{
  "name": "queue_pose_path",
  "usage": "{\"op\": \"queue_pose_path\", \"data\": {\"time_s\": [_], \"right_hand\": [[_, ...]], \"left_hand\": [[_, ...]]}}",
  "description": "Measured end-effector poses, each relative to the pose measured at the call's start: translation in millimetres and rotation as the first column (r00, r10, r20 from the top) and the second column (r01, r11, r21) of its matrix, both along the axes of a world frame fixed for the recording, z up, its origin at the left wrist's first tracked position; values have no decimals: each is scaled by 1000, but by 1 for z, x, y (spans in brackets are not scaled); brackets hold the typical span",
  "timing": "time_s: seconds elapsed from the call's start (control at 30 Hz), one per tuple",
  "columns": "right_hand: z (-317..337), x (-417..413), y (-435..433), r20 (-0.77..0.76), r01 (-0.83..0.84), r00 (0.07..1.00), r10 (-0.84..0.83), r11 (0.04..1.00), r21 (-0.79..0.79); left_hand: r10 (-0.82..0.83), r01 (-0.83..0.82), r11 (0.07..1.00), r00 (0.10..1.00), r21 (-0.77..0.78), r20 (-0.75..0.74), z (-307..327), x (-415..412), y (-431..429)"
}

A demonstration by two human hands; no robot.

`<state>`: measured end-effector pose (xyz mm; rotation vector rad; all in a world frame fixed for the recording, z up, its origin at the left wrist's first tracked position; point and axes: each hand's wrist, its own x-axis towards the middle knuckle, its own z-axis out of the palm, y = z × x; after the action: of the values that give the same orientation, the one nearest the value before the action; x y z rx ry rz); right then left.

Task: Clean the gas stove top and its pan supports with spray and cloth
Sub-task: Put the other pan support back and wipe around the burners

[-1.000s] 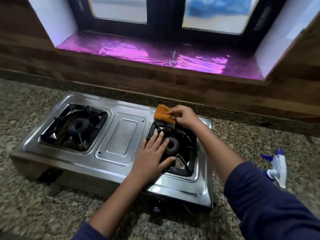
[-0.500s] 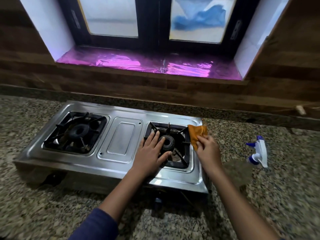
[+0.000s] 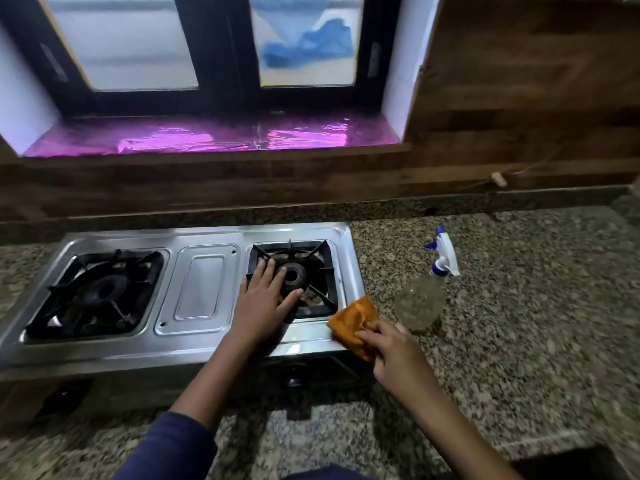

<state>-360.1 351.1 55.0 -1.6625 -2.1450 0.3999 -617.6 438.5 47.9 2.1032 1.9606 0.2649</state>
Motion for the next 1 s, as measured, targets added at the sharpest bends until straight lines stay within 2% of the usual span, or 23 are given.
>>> {"op": "queue_pose_path", "data": {"time_s": [0.07,0.13,0.2,0.27,0.3,0.37,0.4,0.43,0.5,0.6,0.67,0.73,0.77,0.9,1.0], "right_hand": [[2,3,-8,24,-14,1000,14,1000,-18],[4,9,-11,-21,-33,999,32,996,-78],[9,18,-14,-182,-3,983,-34,980,-201],[17,28,-18,-400,58,891,-216,926,-372],[21,32,-19,-522,76,781,-344,881,-467],[25,36,-22,-711,15,398,-580,779,-627],[28,36,-23,-741,-31,202,-640,753,-658],[34,35,-24,-749,-64,62,-660,746,-663],[45,33,-24,-748,-97,-116,-653,757,-646],[55,25,-22,-689,-111,-249,-681,727,-678],[60,15,-20,-678,-137,-267,-685,723,-677],[60,6,-19,-692,-136,-234,-683,728,-672],[59,2,-19,-693,-130,-189,-696,717,-684],[59,2,-22,-665,-81,48,-745,661,-746],[57,13,-16,-626,-92,147,-766,619,-780]], "left_hand": [[-12,12,1000,1000,-9,-10,1,-1,1],[4,-4,1000,1000,-9,16,3,-1,1],[2,-5,999,998,32,68,8,5,-3],[-42,23,995,980,99,195,16,18,-13],[-71,38,993,950,115,305,22,28,-21],[-125,82,991,828,102,547,36,49,-39],[-123,101,992,746,72,655,43,59,-47],[-94,114,993,660,24,746,47,69,-54],[38,139,982,517,-128,855,54,88,-63],[342,235,872,338,-430,877,58,111,-66],[526,341,739,246,-580,814,62,121,-64],[654,429,632,151,-645,742,65,126,-63],[681,440,617,118,-653,723,63,126,-62],[657,325,685,113,-652,746,48,124,-68],[624,279,738,65,-614,779,43,120,-73]]}}
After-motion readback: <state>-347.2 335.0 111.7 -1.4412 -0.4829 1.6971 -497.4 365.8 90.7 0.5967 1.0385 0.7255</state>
